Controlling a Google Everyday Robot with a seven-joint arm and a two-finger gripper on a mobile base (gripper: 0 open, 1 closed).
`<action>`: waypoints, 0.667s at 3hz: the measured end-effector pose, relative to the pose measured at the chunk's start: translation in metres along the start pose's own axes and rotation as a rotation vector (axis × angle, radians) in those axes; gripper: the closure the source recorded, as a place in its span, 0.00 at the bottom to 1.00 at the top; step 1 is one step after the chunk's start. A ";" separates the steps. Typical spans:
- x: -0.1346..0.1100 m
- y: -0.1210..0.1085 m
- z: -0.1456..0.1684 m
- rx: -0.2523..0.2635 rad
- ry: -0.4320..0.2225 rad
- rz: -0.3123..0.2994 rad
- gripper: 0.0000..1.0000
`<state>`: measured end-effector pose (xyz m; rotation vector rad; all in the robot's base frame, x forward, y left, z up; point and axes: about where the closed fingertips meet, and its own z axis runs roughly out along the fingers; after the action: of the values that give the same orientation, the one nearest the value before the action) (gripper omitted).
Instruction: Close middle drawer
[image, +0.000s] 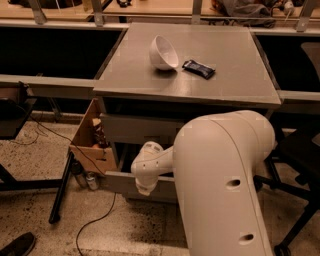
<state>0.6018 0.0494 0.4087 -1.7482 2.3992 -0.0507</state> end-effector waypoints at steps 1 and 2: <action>-0.002 -0.008 -0.002 0.039 -0.041 0.101 1.00; -0.007 -0.018 -0.005 0.081 -0.075 0.167 1.00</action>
Offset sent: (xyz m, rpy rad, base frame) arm 0.0309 0.0030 0.0159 0.1118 -0.1528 -0.2528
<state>0.6197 0.0501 0.4164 -1.4831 2.4433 -0.0587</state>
